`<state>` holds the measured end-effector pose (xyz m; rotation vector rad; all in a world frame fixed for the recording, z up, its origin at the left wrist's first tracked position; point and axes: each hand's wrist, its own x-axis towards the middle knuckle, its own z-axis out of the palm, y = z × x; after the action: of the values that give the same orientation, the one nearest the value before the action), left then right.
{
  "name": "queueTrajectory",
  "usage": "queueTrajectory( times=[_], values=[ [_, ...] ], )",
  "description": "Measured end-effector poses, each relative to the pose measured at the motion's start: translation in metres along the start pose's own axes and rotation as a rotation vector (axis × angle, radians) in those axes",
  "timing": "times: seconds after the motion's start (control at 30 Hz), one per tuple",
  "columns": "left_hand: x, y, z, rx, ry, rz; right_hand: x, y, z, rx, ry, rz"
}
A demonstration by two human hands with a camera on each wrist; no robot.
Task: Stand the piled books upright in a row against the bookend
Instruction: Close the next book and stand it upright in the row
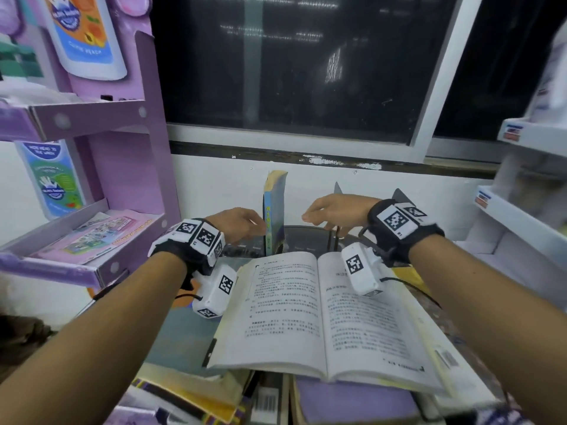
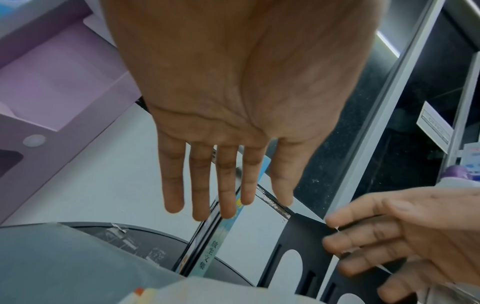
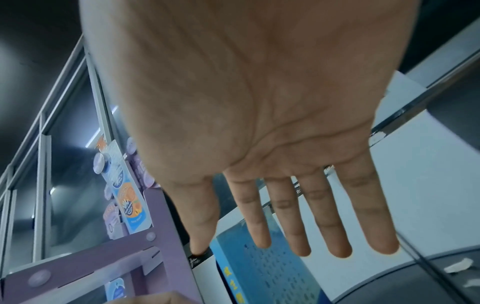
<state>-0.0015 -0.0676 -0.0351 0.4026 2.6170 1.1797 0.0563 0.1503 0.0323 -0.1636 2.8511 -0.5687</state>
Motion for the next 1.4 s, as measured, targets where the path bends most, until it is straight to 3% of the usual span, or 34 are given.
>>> queueTrajectory(
  times=[0.17, 0.27, 0.37, 0.57, 0.87, 1.0, 1.4],
  values=[
    [-0.018, 0.014, 0.018, 0.114, -0.124, -0.011, -0.032, 0.028, 0.0, -0.141, -0.038, 0.076],
    [-0.026, 0.024, 0.029, 0.306, -0.239, -0.027, -0.048, 0.043, 0.005, -0.171, -0.049, 0.102],
    [-0.034, 0.032, 0.036, 0.445, -0.266, -0.037, -0.059, 0.061, 0.013, -0.132, -0.081, 0.144],
    [-0.038, 0.023, 0.037, 0.438, -0.381, -0.041, -0.062, 0.085, 0.028, -0.043, -0.054, 0.177],
    [-0.037, 0.01, 0.033, 0.448, -0.24, -0.016, -0.055, 0.087, 0.031, -0.015, -0.049, 0.162],
    [-0.035, 0.01, 0.03, 0.408, -0.113, 0.039, -0.054, 0.086, 0.029, 0.005, -0.028, 0.143],
    [-0.041, 0.031, 0.005, 0.267, 0.061, 0.226, -0.069, 0.077, -0.002, -0.025, 0.031, 0.031]
  ],
)
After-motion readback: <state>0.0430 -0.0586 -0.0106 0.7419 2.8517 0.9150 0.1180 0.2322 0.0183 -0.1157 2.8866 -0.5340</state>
